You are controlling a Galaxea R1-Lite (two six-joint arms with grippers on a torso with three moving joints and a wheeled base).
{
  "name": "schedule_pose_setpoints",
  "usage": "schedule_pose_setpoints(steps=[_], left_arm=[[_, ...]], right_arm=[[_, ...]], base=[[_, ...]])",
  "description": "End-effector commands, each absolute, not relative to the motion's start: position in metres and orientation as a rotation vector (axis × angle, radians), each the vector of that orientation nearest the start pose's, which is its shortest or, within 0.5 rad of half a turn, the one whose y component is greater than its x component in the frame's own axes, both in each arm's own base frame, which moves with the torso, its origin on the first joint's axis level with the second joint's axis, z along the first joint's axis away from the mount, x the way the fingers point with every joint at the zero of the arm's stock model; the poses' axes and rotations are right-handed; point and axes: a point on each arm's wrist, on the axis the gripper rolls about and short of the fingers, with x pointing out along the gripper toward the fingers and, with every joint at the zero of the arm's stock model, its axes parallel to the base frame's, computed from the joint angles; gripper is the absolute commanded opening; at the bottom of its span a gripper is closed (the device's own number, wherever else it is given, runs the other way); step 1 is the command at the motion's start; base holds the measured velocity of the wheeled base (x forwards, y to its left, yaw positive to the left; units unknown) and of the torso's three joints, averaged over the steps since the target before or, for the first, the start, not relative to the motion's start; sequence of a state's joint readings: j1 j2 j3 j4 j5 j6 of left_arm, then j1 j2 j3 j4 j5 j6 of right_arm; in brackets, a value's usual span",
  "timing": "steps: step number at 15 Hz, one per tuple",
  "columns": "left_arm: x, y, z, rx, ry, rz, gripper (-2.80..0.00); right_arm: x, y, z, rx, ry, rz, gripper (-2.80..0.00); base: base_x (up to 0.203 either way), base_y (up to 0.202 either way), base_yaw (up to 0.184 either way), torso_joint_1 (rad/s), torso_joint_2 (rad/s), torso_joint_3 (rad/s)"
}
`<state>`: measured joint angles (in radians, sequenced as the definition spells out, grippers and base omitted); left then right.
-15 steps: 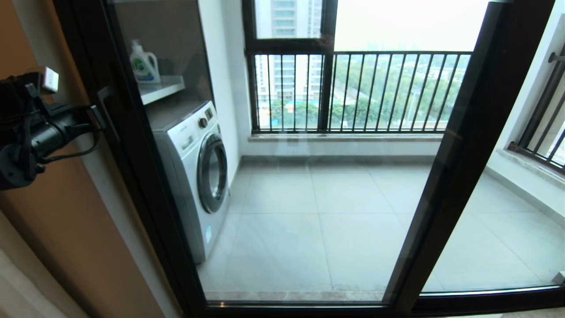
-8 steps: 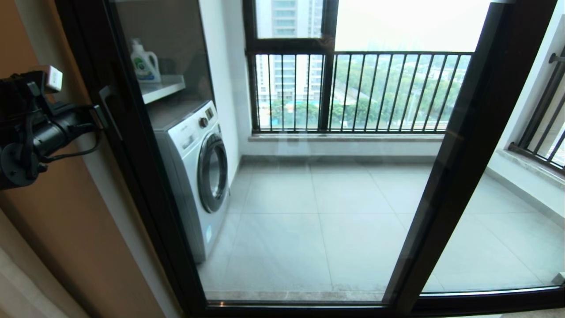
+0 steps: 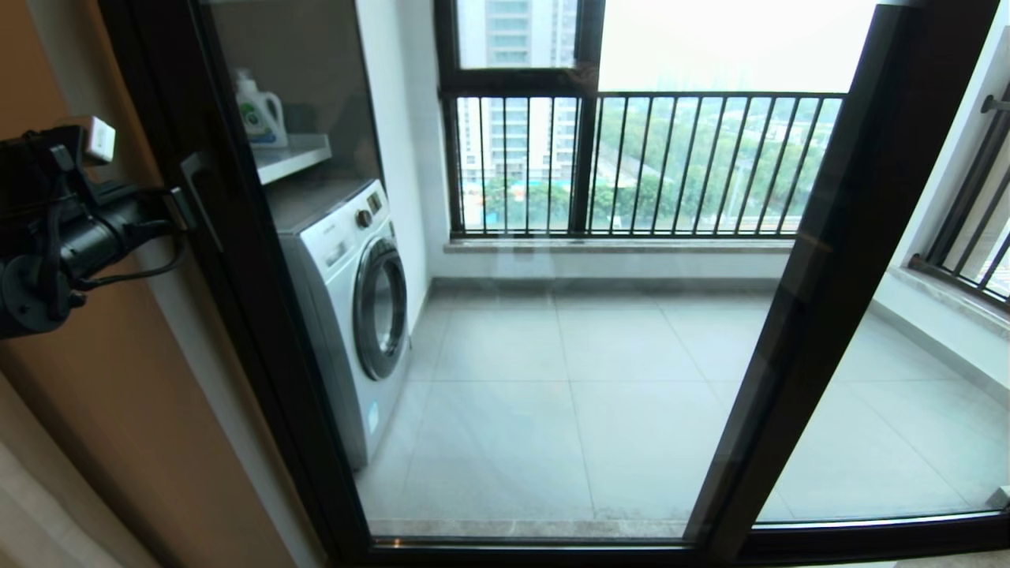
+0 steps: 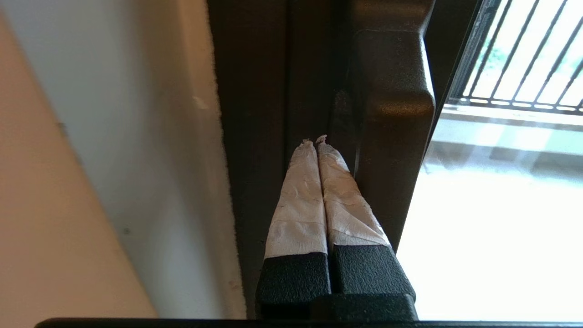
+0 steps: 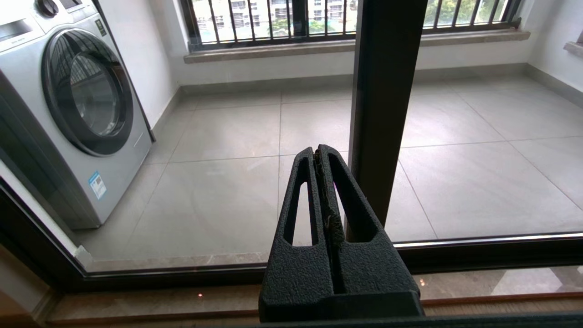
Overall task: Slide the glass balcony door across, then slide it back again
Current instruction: Open the slid door
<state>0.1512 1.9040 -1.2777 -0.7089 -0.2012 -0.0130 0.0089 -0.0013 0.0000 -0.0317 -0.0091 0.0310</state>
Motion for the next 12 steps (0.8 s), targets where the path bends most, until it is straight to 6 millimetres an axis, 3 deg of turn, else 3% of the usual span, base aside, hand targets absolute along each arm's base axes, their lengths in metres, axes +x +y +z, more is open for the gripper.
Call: schedule_pose_setpoints(steps=[1,6,12], left_arm=[[0.381,0.044,0.256,0.003,-0.099,-0.076,-2.8],[0.38,0.038,0.258,0.006,-0.106,-0.087,-2.8],[0.384,-0.001,0.258,0.0,-0.105,-0.136,-2.8]], right_arm=[[-0.022,0.0,0.075,0.031,-0.02,0.0,-2.8],[-0.022,0.0,0.075,0.031,-0.02,0.0,-2.8],[-0.022,0.0,0.075,0.031,-0.02,0.0,-2.8]], base=[[0.0,0.0,0.0,0.0,0.0,0.0],[0.0,0.0,0.0,0.0,0.0,0.0],[0.0,0.0,0.0,0.0,0.0,0.0]])
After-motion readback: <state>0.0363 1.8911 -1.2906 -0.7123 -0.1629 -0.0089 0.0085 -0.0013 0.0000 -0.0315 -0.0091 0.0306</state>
